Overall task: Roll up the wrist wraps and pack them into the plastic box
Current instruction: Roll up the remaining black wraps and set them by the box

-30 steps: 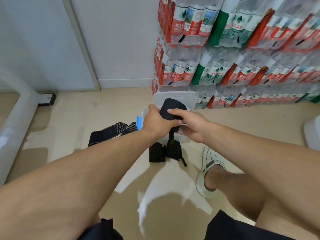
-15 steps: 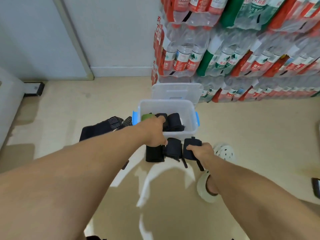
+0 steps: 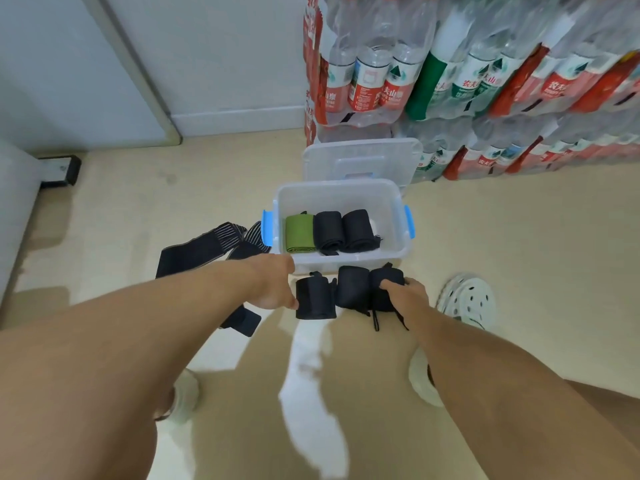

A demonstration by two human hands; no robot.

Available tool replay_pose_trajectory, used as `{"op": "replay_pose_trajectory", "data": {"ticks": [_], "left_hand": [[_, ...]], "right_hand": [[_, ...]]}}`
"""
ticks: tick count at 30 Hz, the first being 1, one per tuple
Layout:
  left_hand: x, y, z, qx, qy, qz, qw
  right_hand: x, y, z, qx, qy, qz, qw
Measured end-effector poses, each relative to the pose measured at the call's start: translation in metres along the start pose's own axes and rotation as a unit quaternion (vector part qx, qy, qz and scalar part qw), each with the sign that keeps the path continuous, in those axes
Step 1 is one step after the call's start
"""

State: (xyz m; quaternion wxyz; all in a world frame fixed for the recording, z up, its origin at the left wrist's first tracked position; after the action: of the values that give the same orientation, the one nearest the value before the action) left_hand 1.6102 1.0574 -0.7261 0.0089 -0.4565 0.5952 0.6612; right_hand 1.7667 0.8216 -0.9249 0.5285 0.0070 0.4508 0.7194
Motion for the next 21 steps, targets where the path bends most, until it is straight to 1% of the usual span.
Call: {"op": "replay_pose_trajectory", "data": {"ticks": [3, 6, 8, 10, 13, 16, 18, 21], "left_hand": [[0.001, 0.001, 0.0, 0.002, 0.008, 0.01, 1.0], [0.003, 0.004, 0.002, 0.005, 0.011, 0.017, 1.0], [0.005, 0.007, 0.007, 0.002, 0.013, 0.021, 1.0], [0.005, 0.013, 0.016, -0.002, 0.012, 0.023, 1.0], [0.0, 0.024, 0.029, -0.009, 0.008, 0.015, 1.0], [-0.007, 0.038, 0.042, -0.013, 0.011, -0.005, 1.0], [-0.011, 0.047, 0.052, -0.015, 0.023, -0.02, 0.999], [-0.013, 0.061, 0.069, -0.022, 0.046, -0.037, 0.998]], "right_hand": [[0.008, 0.001, -0.002, -0.013, -0.022, 0.024, 0.999], [0.012, 0.002, -0.004, -0.02, -0.02, 0.051, 0.998], [0.012, 0.002, -0.002, -0.024, 0.004, 0.068, 0.997], [0.012, 0.002, 0.0, -0.025, 0.047, 0.065, 0.996], [0.007, 0.009, 0.006, -0.055, 0.088, 0.009, 0.995], [-0.002, 0.022, 0.017, -0.118, 0.112, -0.064, 0.985], [-0.004, 0.035, 0.029, -0.163, 0.157, -0.095, 0.97], [0.004, 0.063, 0.049, -0.231, 0.221, -0.109, 0.941]]}}
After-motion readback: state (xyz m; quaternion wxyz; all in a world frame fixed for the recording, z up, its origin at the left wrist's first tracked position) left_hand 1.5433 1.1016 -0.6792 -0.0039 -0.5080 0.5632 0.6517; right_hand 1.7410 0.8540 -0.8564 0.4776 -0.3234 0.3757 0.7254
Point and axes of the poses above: each hand's wrist, its own y-axis away from the middle knuckle, its own x-axis out of the palm, z = x × y, the point moved 4 cm from there along -y, towards the middle knuckle, and after that the axes turned 3 degrees about -x, right-handed, at the moved point
